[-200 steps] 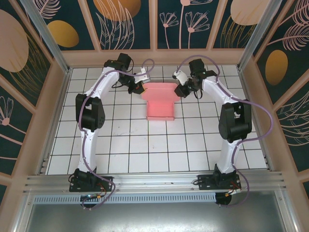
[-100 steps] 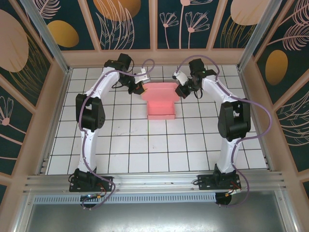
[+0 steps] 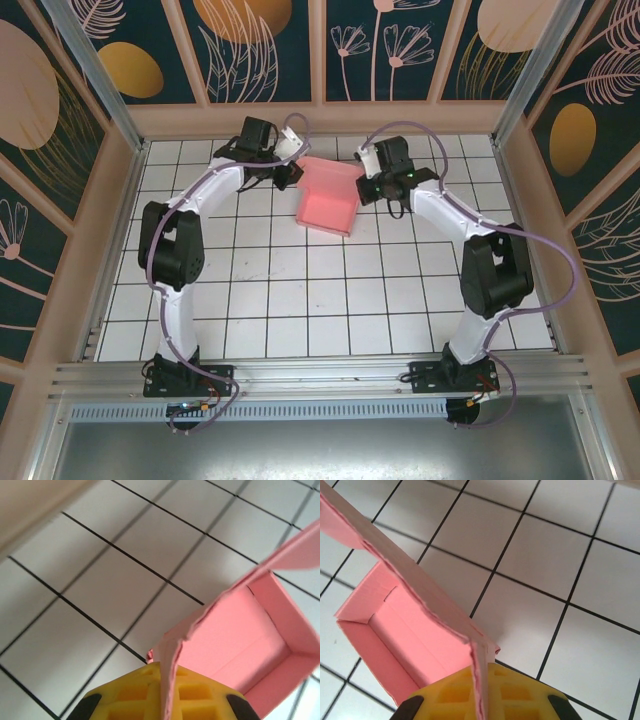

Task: Fold the paper box

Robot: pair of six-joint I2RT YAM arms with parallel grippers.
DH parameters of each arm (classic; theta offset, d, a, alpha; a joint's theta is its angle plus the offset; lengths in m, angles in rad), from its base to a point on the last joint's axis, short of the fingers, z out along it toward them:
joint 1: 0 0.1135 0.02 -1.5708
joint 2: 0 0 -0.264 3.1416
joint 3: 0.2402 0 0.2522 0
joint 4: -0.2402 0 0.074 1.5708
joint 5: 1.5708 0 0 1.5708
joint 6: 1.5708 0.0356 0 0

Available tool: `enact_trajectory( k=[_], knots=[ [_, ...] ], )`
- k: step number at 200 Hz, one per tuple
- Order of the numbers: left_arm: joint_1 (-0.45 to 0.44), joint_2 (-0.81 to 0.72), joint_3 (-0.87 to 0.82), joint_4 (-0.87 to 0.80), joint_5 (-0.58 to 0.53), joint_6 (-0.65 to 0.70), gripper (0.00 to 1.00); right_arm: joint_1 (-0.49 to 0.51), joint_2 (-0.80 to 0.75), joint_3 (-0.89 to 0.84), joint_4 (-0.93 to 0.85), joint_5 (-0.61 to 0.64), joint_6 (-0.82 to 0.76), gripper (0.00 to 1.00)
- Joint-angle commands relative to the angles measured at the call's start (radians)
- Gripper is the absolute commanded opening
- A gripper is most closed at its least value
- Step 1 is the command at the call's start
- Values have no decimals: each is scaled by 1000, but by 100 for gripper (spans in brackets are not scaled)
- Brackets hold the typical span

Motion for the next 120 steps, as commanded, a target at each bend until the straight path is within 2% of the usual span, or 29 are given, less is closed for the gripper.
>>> enact_trajectory(
  k=[1, 33, 69, 120],
  knots=[
    [-44, -42, -30, 165, -85, -188, 0, 38, -33, -39, 106, 174, 163, 0],
    [-48, -38, -61, 188, -80, -386, 0, 39, -40, -90, 200, 226, 326, 0],
    [-62, -74, -185, 317, -87, -538, 0, 39, -14, -124, 291, 262, 460, 0],
    [-92, -134, -344, 562, -205, -683, 0, 53, -31, -251, 516, 308, 578, 0]
  ],
)
